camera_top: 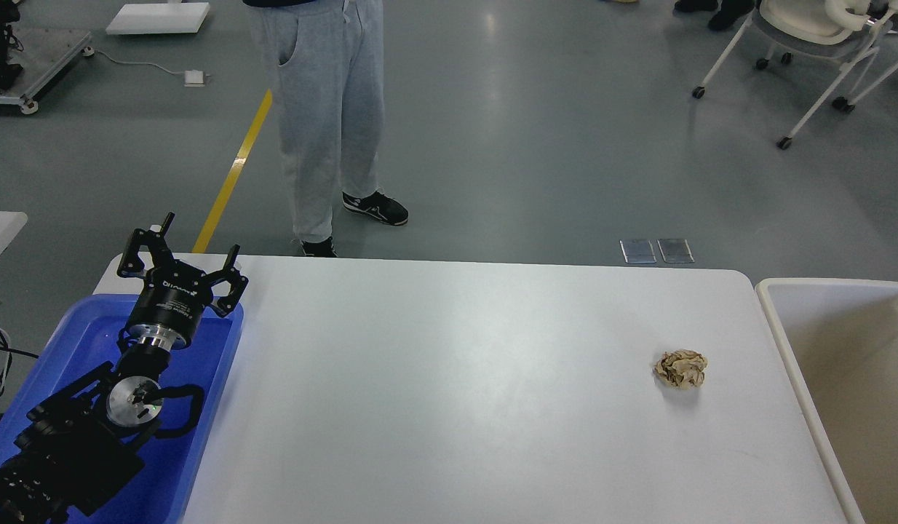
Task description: Tidy desktop
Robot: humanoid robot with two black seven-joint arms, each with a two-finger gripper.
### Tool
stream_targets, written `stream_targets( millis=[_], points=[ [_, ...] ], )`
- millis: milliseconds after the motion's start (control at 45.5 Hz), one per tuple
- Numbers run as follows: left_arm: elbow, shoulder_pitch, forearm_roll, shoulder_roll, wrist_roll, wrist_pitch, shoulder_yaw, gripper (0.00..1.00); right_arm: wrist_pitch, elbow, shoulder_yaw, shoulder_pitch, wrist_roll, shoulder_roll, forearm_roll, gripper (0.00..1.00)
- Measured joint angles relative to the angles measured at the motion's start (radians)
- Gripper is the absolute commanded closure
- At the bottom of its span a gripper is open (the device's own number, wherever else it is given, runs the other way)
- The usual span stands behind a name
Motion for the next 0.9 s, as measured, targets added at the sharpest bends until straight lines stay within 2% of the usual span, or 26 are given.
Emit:
stream_targets(
  millis=[307,900],
  points=[
    [0.0,0.0,0.0,0.0,0.0,0.0,0.0,0.0,-0.004,-0.189,0.001,-0.021,-0.001,0.166,0.068,1.0],
    [0.0,0.0,0.0,0.001,0.0,0.0,0.0,0.0,-0.076,-0.246,-0.01,-0.024,-0.001,0.292,0.101,1.0]
  ],
)
